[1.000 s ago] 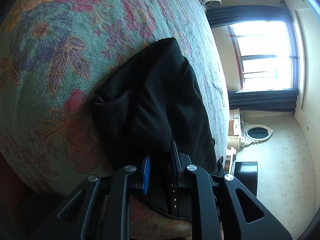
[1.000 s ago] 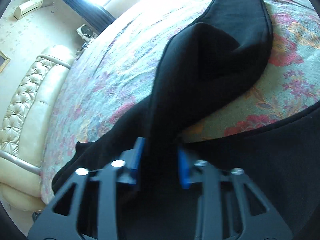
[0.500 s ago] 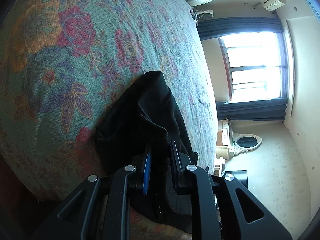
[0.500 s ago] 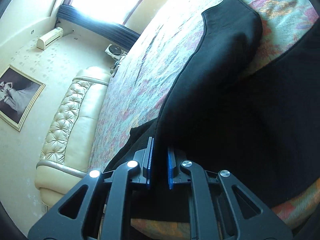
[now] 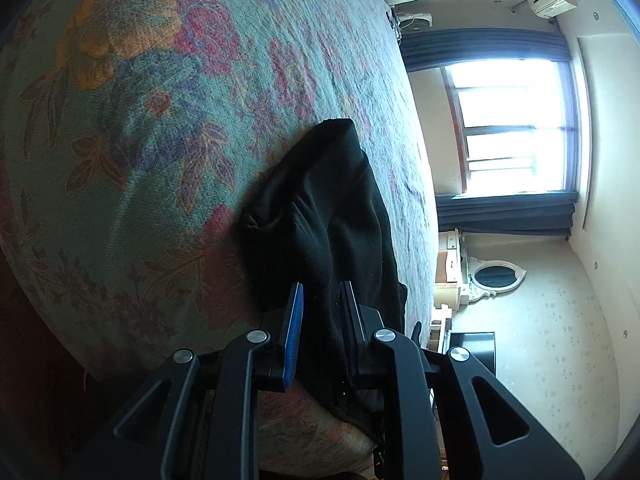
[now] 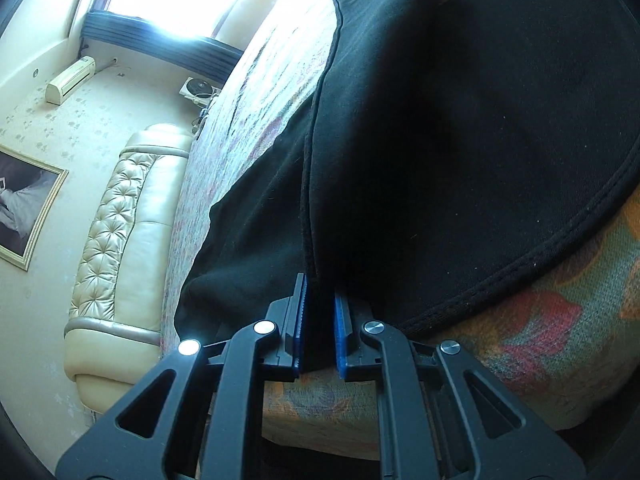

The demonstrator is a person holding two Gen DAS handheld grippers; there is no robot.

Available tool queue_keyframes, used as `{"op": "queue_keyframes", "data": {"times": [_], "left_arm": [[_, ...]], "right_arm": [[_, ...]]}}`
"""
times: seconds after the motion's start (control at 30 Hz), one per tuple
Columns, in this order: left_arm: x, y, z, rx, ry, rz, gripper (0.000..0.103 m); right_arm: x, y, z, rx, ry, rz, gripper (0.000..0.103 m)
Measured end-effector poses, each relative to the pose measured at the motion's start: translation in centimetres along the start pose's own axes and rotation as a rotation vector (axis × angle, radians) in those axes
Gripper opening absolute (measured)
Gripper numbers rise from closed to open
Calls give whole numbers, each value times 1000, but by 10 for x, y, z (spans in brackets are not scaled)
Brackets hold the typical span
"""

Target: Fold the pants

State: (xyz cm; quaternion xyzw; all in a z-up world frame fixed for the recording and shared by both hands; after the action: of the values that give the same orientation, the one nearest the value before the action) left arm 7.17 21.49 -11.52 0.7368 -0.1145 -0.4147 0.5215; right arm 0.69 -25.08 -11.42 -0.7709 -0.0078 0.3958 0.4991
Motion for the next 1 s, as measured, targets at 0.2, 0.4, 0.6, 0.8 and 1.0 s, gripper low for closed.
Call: {"op": "queue_keyframes", "data": {"times": [0.2, 0.4, 0.6, 0.8, 1.0], "left_arm": [[9, 5, 5, -69, 13, -3, 56], [14, 21, 4, 12, 48, -58, 57], [27, 10, 0, 0, 41, -142, 10], [0, 22, -6, 31, 96, -104, 9], [3, 0, -1, -1, 77, -141, 9]], "right_arm": [[-4, 7, 1, 20, -5, -15, 13], [1, 6, -2, 12, -5, -18, 13], [-1, 6, -3, 20, -7, -28, 13], [-13, -2, 0, 15, 17, -67, 12], [-11, 10, 9, 55, -11, -72, 11]]}}
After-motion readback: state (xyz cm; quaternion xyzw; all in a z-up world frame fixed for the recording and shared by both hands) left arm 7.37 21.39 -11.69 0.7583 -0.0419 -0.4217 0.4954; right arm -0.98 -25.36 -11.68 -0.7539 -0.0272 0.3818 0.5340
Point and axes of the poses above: each gripper's, at about its wrist camera, not at the fingertips, and x roughly the way its jaws point, y to its right, z to its underside, the point moved 6 cm from there along x, roughly the way its jaws point, and after that the axes turned 3 degrees about x, right-handed, at the moved point
